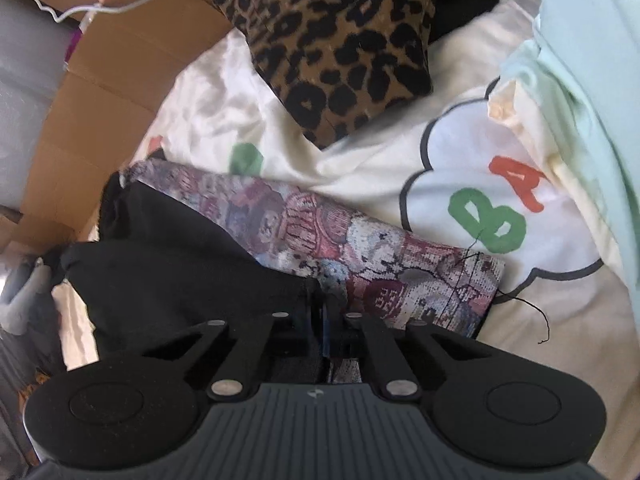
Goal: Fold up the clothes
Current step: 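Lower the folded leg onto the shorts and open both tools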
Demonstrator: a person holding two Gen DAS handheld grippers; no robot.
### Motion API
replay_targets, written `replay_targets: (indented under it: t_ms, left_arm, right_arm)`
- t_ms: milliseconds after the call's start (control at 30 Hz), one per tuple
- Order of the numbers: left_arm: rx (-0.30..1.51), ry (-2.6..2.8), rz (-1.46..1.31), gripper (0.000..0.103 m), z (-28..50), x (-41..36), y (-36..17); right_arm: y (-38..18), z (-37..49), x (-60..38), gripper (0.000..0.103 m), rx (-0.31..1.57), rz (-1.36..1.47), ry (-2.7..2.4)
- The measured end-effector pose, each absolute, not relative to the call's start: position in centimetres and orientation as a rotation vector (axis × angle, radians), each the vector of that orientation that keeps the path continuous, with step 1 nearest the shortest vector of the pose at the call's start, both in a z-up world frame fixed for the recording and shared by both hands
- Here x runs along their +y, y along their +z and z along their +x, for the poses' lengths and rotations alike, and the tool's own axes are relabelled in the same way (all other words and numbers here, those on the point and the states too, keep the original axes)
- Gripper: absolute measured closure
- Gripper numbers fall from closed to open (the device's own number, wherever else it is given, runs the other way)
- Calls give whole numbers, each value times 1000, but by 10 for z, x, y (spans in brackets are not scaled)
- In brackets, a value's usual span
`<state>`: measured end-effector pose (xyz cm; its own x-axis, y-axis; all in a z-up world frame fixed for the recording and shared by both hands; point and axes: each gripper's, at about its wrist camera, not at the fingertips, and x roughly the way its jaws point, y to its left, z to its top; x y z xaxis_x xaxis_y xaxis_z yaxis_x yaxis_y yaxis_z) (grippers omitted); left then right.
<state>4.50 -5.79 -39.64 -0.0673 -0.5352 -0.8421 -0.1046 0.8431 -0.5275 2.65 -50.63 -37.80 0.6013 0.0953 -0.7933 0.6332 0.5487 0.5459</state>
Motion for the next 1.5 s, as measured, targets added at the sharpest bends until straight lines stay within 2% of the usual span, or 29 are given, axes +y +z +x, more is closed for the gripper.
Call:
replay_targets:
  t_ms: [400, 633, 1100, 1500]
  left_arm:
    - [1590, -479, -491, 96, 42, -102, -370]
    - [1623, -462, -424, 96, 39, -122, -385]
    - [1648, -447, -370, 99, 26, -105, -396]
    - [1649, -464, -341, 100, 26, -115, -399]
  right_arm:
    - [-326, 9, -540, 102, 857, 926, -474]
    - [-347, -22, -560, 102, 875, 985, -557]
    - [-375, -17, -550, 101, 938, 918, -587]
    - [-363, -6, -541, 101, 981, 745, -598]
